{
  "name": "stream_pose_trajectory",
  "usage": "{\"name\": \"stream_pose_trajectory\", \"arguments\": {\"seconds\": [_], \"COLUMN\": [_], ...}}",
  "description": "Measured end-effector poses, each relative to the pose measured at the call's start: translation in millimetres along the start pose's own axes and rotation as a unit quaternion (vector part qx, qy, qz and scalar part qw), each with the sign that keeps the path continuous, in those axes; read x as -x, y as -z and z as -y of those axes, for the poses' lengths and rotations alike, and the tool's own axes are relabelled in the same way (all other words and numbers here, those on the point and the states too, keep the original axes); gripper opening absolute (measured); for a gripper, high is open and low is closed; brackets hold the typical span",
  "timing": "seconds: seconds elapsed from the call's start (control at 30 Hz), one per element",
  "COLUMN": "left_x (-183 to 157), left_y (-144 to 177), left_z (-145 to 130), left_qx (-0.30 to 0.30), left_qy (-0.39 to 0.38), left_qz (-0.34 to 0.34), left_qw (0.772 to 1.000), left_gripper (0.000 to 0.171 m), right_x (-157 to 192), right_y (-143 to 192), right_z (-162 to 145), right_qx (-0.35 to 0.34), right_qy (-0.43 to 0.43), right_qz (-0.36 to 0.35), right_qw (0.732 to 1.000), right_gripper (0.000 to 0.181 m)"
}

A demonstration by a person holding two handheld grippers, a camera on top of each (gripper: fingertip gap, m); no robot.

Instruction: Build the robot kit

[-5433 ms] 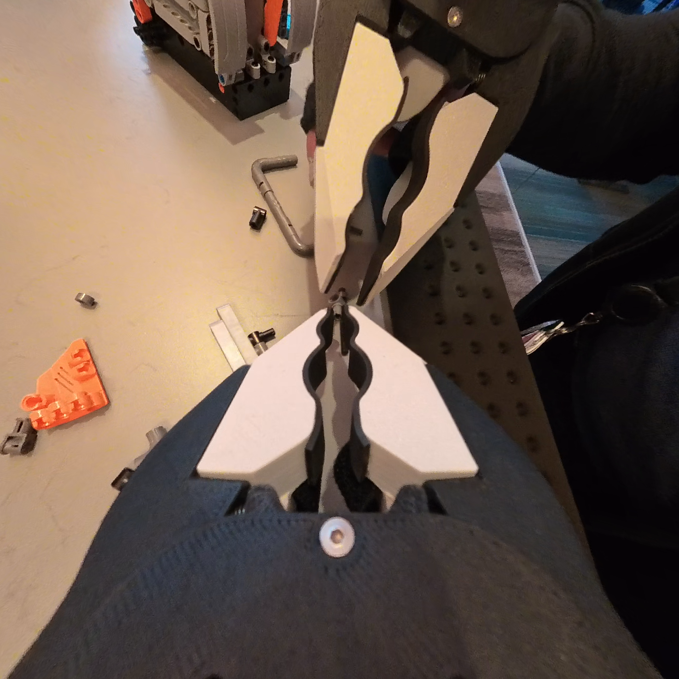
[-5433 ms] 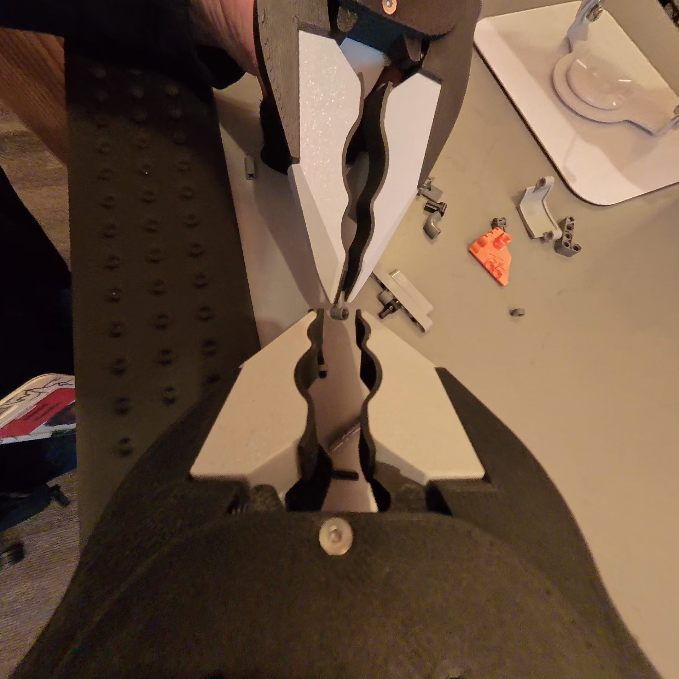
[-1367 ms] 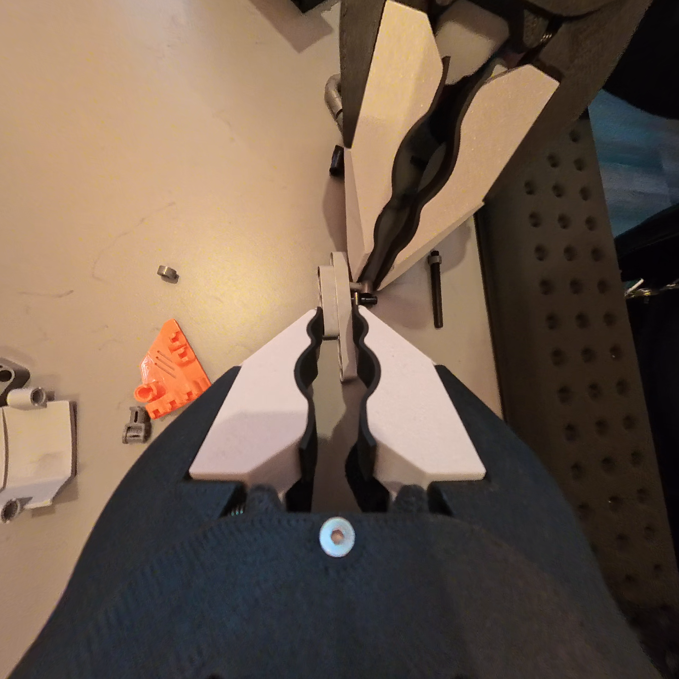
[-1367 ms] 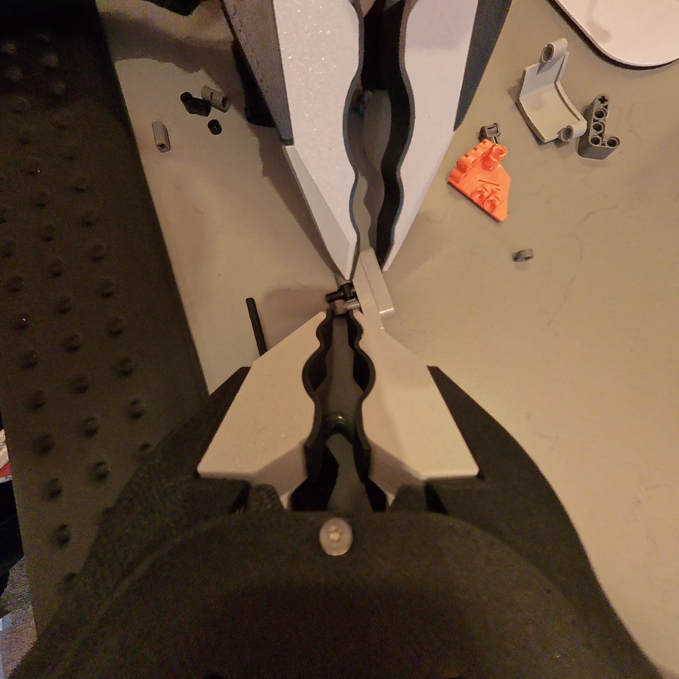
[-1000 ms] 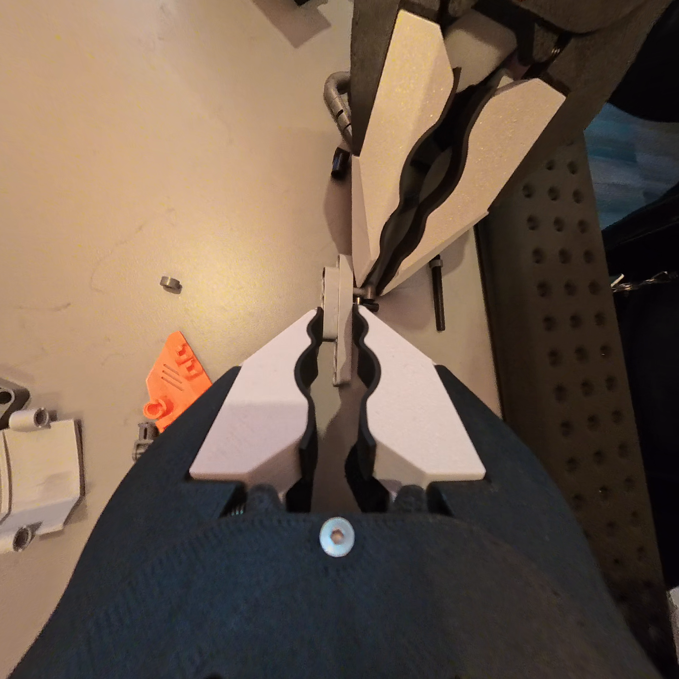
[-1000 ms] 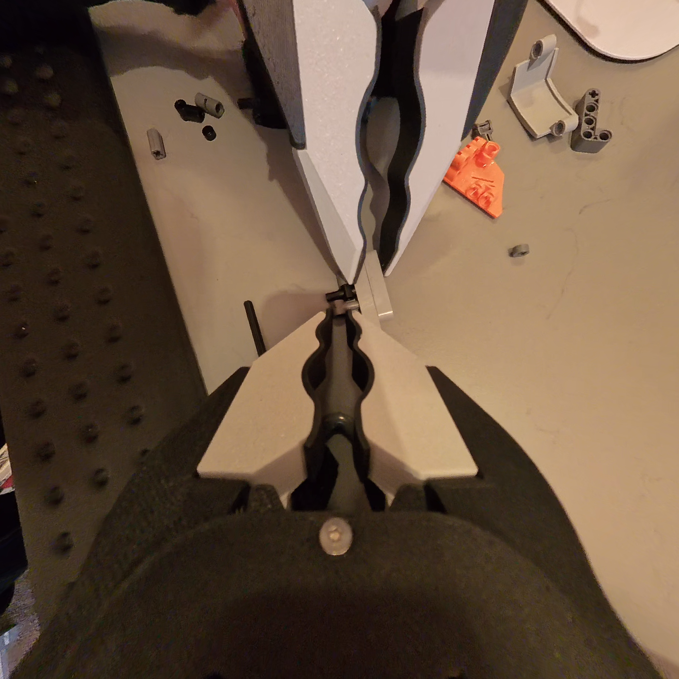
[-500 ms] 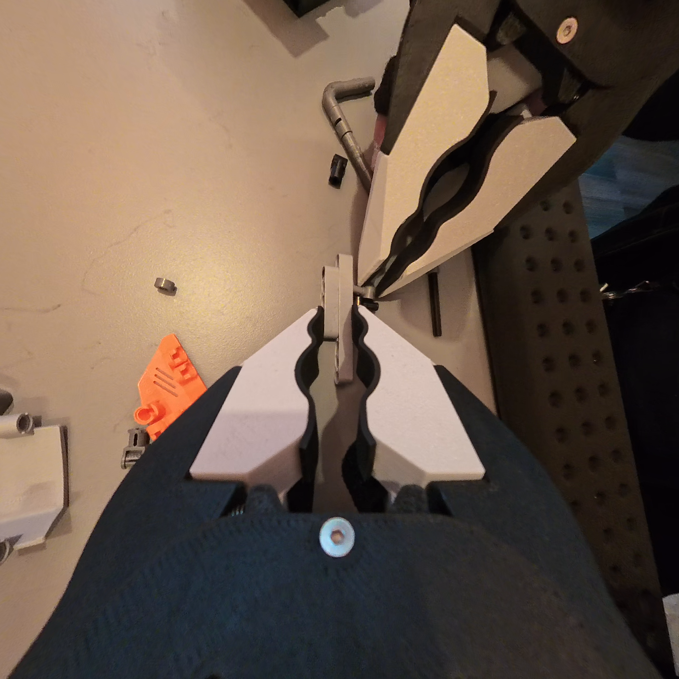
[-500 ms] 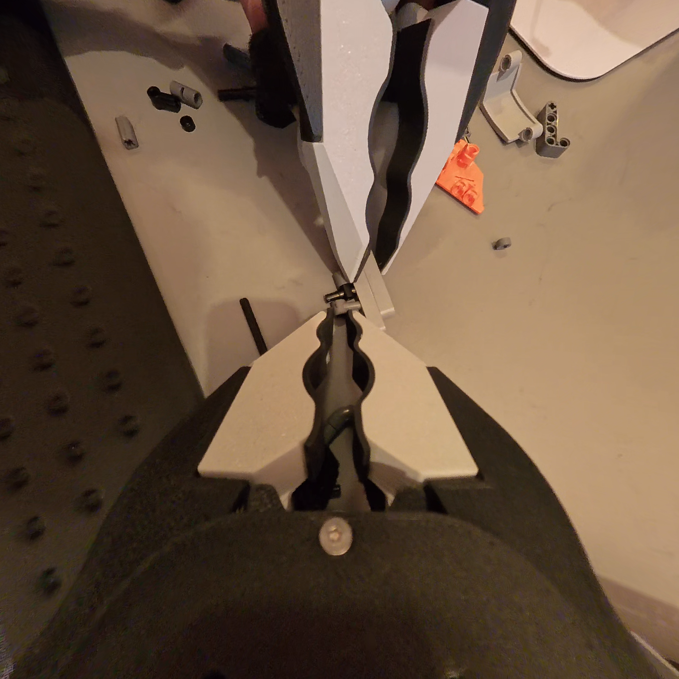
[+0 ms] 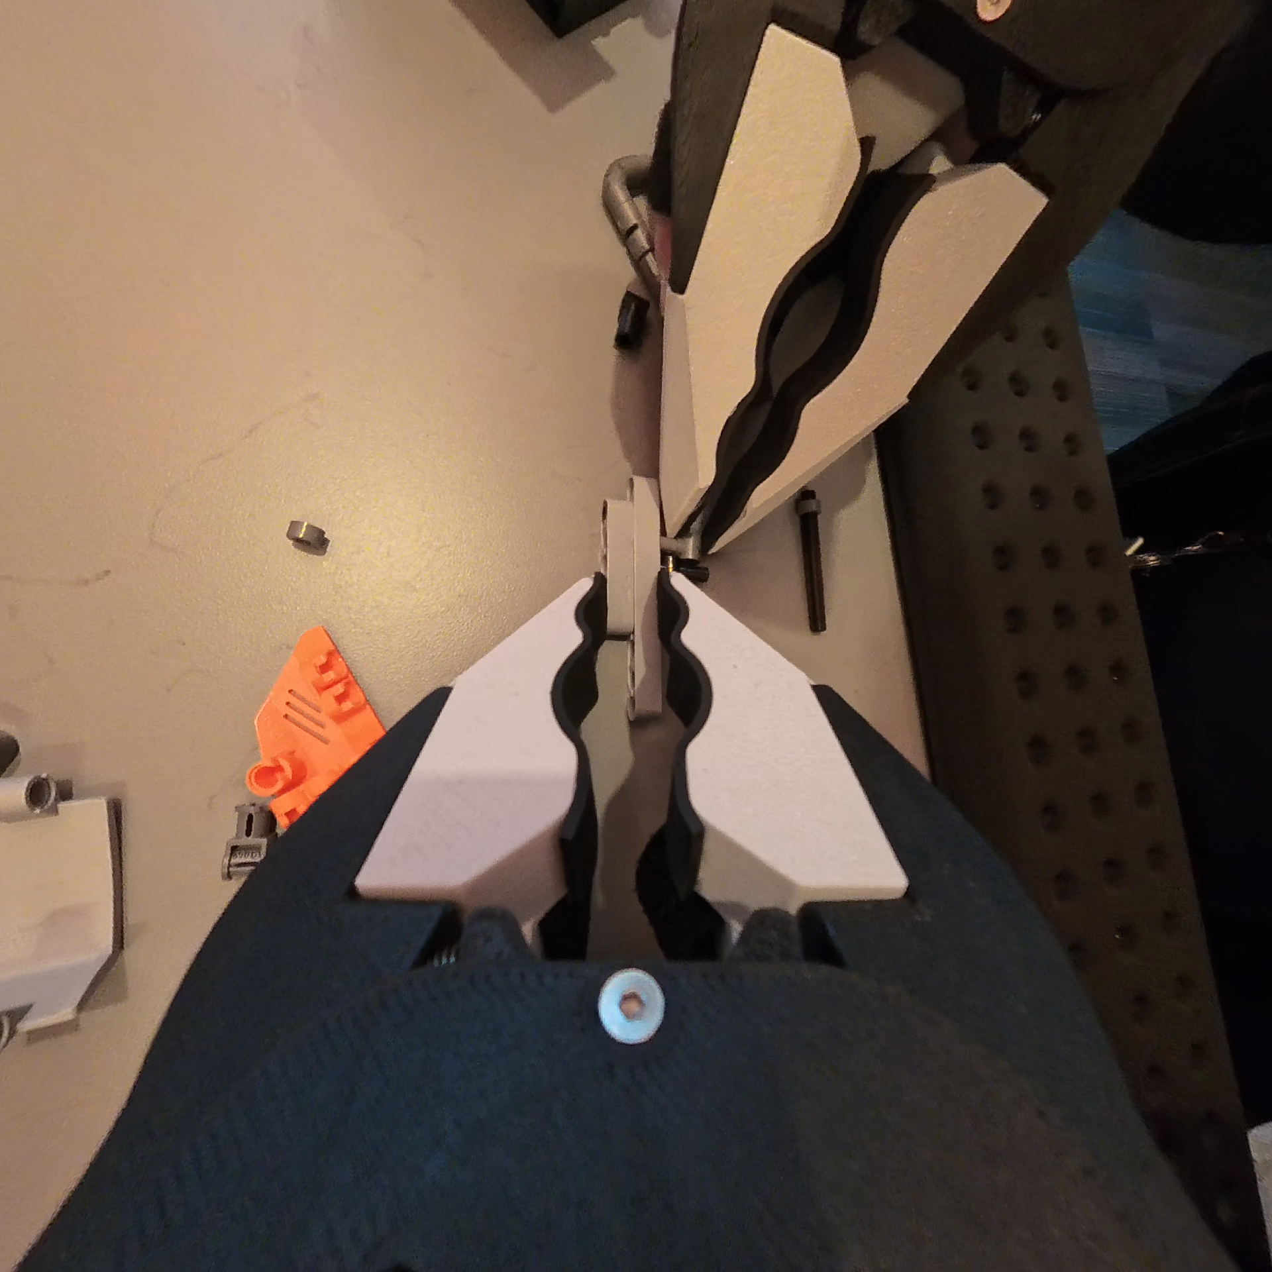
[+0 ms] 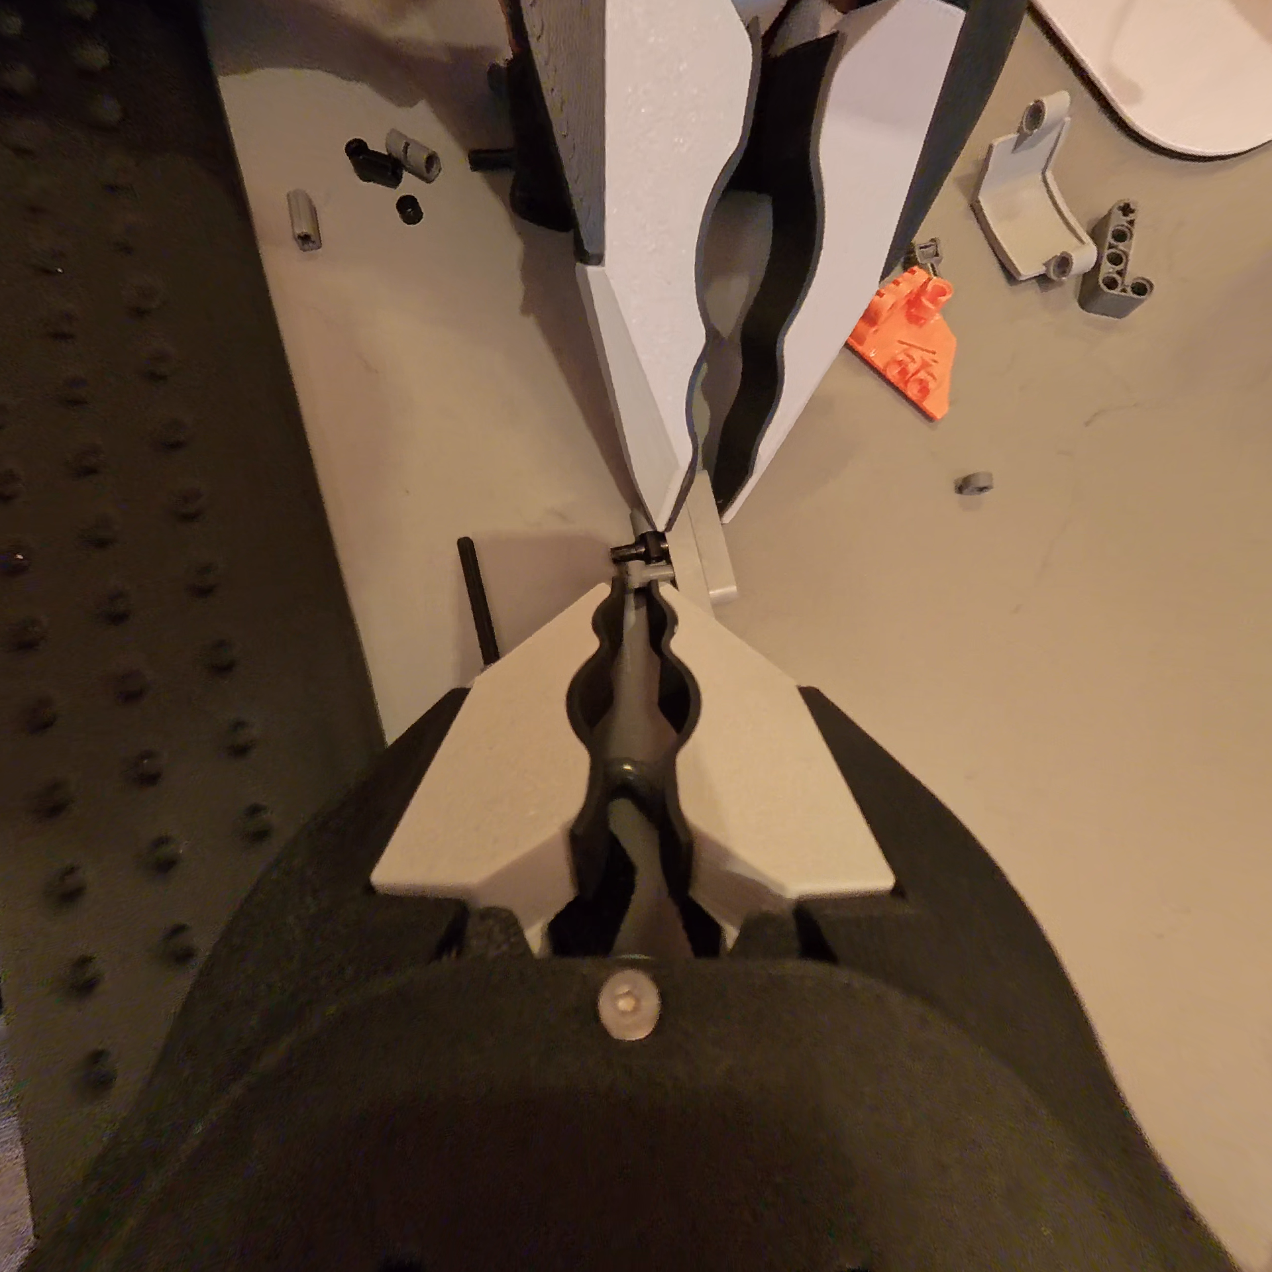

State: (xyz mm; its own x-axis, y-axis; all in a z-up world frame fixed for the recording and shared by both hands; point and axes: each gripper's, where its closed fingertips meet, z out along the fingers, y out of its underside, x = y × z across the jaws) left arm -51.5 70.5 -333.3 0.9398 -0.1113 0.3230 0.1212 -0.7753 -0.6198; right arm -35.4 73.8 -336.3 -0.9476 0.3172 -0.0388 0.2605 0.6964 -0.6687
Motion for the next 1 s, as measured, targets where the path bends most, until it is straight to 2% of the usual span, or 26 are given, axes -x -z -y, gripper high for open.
{"name": "stream_pose_trajectory", "arguments": {"seconds": [0.27,0.63,0.83,1.0], "left_x": [0.1,0.0,-0.3,0.0], "left_y": [-0.2,-0.1,-0.1,-0.2], "left_z": [0.3,0.1,0.0,0.5], "left_qx": [-0.005,-0.010,-0.017,-0.024], "left_qy": [0.003,0.005,0.010,0.016], "left_qz": [0.000,-0.004,-0.009,-0.010], "left_qw": [1.000,1.000,1.000,1.000], "left_gripper": [0.013,0.013,0.013,0.013], "right_x": [-0.2,0.2,0.7,0.6], "right_y": [0.2,0.6,-0.3,-0.1], "right_z": [-0.1,-1.0,-0.1,0.6], "right_qx": [0.015,0.079,0.047,0.003], "right_qy": [-0.005,0.022,0.011,-0.036], "right_qz": [0.030,0.073,0.014,-0.027], "right_qw": [0.999,0.994,0.999,0.999], "right_gripper": [0.004,0.003,0.004,0.008]}}
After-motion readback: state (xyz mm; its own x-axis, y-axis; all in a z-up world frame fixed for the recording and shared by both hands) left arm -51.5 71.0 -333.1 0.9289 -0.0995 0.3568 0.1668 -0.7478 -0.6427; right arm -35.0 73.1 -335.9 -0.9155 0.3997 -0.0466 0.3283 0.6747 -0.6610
